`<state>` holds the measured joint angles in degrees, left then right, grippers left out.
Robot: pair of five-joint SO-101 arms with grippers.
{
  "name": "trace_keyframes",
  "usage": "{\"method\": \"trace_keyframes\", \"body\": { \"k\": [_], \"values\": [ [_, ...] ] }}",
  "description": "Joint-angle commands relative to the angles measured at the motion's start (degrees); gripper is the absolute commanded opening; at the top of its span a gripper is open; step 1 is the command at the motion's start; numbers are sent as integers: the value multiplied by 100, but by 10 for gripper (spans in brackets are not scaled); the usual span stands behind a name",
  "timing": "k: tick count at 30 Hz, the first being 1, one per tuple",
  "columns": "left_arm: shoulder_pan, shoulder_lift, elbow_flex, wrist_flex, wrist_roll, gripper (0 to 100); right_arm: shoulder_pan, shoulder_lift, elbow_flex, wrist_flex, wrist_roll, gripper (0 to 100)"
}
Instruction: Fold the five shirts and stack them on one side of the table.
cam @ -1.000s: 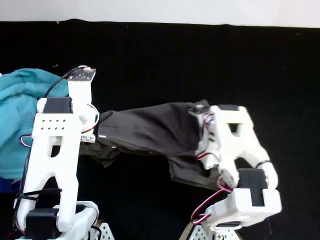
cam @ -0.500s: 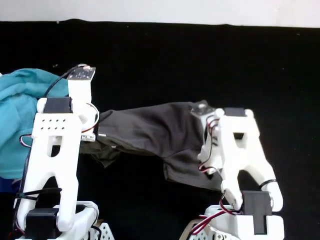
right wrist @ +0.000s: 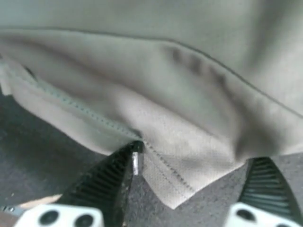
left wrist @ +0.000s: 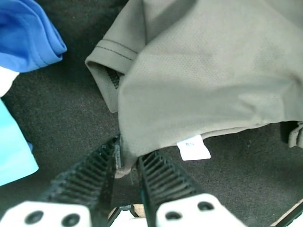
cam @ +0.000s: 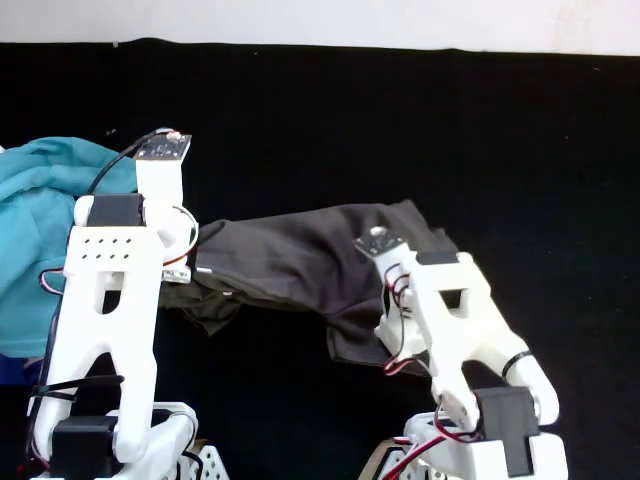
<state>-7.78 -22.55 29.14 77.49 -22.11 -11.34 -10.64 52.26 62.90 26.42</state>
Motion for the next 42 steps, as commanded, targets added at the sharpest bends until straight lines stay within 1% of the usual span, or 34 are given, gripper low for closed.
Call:
{"method": "trace_keyframes", "body": {
  "k": [1, 3, 6, 9, 13, 16, 18, 21, 22, 24, 26, 29, 31, 33, 38, 39, 42],
  "values": [
    [-101, -13, -163, -26, -44, 9, -75, -92, 189, -330, -88, 175],
    [-101, -4, -145, 35, -35, 9, -75, -92, 268, -338, -88, 104],
    [-101, -4, -110, 229, -35, 9, -48, -110, 277, -330, -97, 63],
    [-101, -4, -119, 378, -35, 9, -40, -145, 251, -347, -114, 2],
    [-101, -48, -145, 466, -35, 9, -40, -163, -13, -391, -651, 5],
    [-101, -48, -145, 466, -35, 9, -40, -163, -242, -382, -747, 9],
    [-101, -48, -145, 475, -35, 9, -40, -163, -382, -295, -756, 57],
    [-110, -48, -136, 475, -35, 9, -31, -163, -664, -110, -747, 173],
    [-110, -48, -145, 475, -35, 9, 13, -163, -734, -101, -747, 179],
    [-110, -48, -154, 475, -35, 9, 154, -145, -848, -145, -730, 151],
    [-110, -48, -154, 475, -35, 9, 365, -119, -927, -251, -501, 123],
    [-110, -48, -154, 466, -35, 9, 725, -119, -989, -400, -299, 121],
    [-110, -48, -171, 466, -35, 9, 831, -119, -1077, -391, -273, 121],
    [-110, -13, -268, 466, -35, 9, 813, -171, -1095, -321, -273, 121],
    [-110, -13, -549, 466, -35, 9, 576, -180, -1367, 321, -299, 115],
    [-110, -13, -593, 466, -35, 9, 549, -180, -1411, 374, -299, 101],
    [-110, -13, -646, 475, -35, 9, 549, -180, -1525, 426, -299, 0]
  ]
}}
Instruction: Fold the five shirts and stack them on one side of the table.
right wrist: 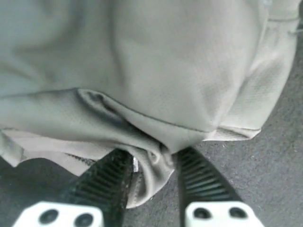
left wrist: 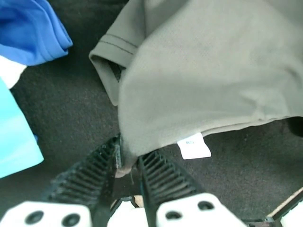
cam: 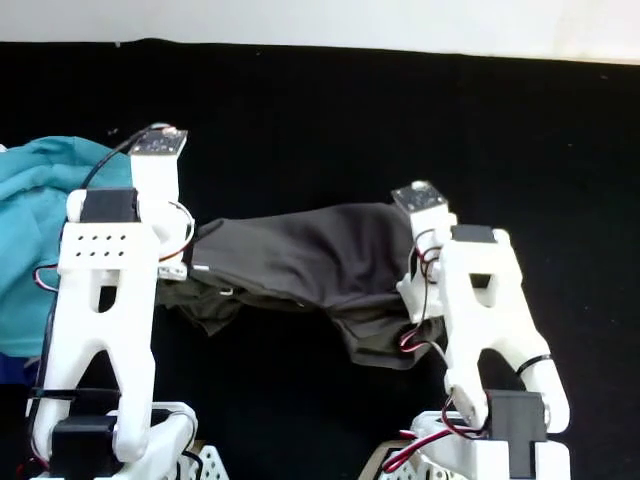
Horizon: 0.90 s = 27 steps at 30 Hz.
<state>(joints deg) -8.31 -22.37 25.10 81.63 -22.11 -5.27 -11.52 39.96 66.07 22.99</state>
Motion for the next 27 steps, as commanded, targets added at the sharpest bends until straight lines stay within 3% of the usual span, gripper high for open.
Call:
{"method": "trace_keyframes", "body": {
  "k": [1, 6, 11, 18, 27],
  "values": [
    [-57, -31, -233, 62, -35, 9, -48, -92, -330, 171, 44, 10],
    [-57, -57, -242, 141, -26, 9, 57, -233, -848, 813, 35, 5],
    [-48, -75, -611, 316, -26, 9, 585, -1297, -1446, 998, 62, 5],
    [-48, -66, -2879, 1679, 677, 9, 1358, -2580, -1982, 963, 35, 5],
    [-13, -22, -5411, 1714, 677, 9, 1508, -2492, -4338, 479, 35, 5]
  ]
}}
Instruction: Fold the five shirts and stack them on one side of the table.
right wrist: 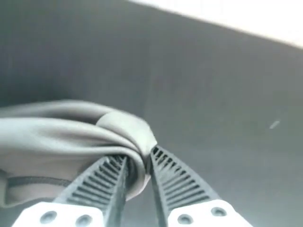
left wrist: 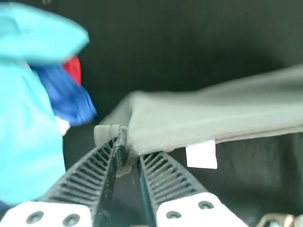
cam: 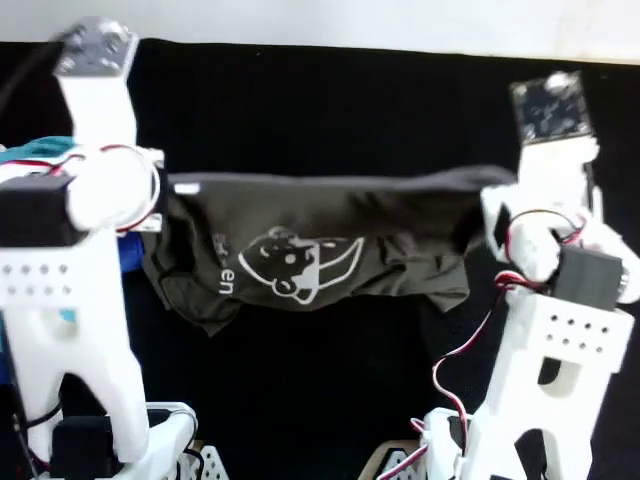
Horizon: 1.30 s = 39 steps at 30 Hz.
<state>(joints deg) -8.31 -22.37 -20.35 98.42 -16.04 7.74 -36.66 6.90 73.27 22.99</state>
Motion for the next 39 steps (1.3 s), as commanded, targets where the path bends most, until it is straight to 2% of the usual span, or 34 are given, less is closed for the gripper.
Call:
{"method": "trace_keyframes", "body": {
  "k": [1, 8, 16, 23, 26, 33, 39],
  "values": [
    [-13, -22, -1130, 35, 70, 9, 215, 92, -1393, -268, 35, 5],
    [-4, -75, -2387, 79, 70, 9, 629, 347, -3697, -242, 35, 5],
    [-13, -75, -3380, 97, 70, 9, 1130, 347, -4716, -242, 35, 5],
    [-13, -101, -3495, 185, 70, 9, 1209, 347, -5068, 171, -9, 5],
    [-13, -365, -3486, 167, 70, 9, 1235, 347, -5323, 374, -316, 5],
    [-57, -1270, -3442, 211, 70, 9, 1209, 347, -6484, 1112, -352, 5],
    [-57, -1464, -3248, 211, 70, 9, 1209, 400, -6721, 1209, -352, 5]
  ]
}}
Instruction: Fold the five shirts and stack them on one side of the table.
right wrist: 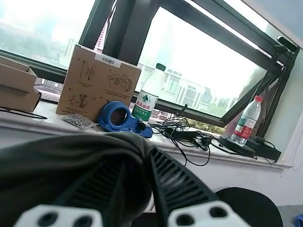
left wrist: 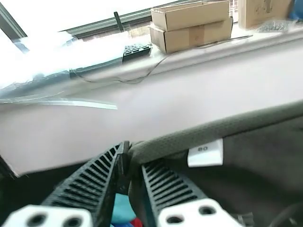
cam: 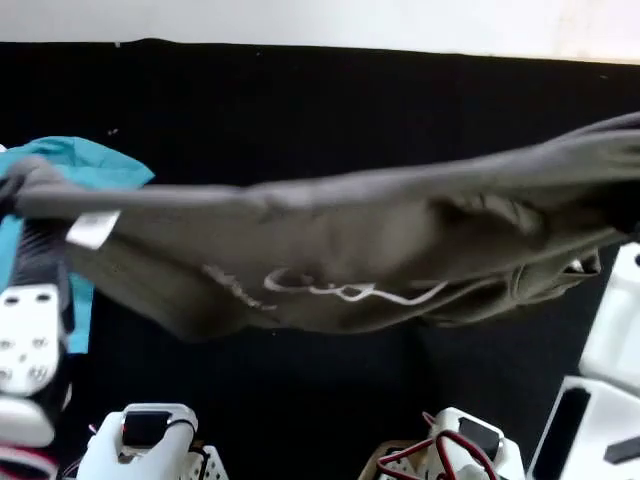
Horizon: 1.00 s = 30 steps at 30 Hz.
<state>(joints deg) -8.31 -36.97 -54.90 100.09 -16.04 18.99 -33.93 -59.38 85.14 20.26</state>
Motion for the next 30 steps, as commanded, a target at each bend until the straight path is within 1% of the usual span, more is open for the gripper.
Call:
{"method": "trace_keyframes", "body": {
  "k": [1, 4, 6, 9, 12, 14, 16, 18, 21, 27, 30],
  "values": [
    [-57, -4, 426, 35, 70, 9, 84, 145, -75, 31, -79, 5],
    [-22, -4, 1429, -26, 70, 9, 13, 286, 418, -31, -79, 5],
    [-22, -4, 2237, -316, 70, 9, -215, 479, 875, -145, -62, 5],
    [-13, 4, 3442, -967, 70, 9, -365, 857, 1727, -444, -53, 5],
    [-13, 215, 4488, -1767, 70, 9, -620, 1314, 2607, -1015, -53, 5],
    [-13, 558, 4910, -2295, 70, 9, -769, 1657, 3108, -1376, -53, 5],
    [-13, 1077, 4980, -2760, 70, 9, -971, 2070, 3459, -1745, -53, 5],
    [-13, 1710, 4681, -3024, 70, 9, -1095, 2492, 3512, -2123, -53, 5],
    [-13, 2677, 3565, -2919, 70, 9, -1174, 3064, 3037, -2422, -53, 5],
    [66, 4435, 927, -1758, 70, 9, -1209, 3996, 1974, -2404, -53, 5],
    [259, 5200, 66, -1204, 62, 9, -1226, 4286, 1921, -2237, -53, 5]
  ]
}}
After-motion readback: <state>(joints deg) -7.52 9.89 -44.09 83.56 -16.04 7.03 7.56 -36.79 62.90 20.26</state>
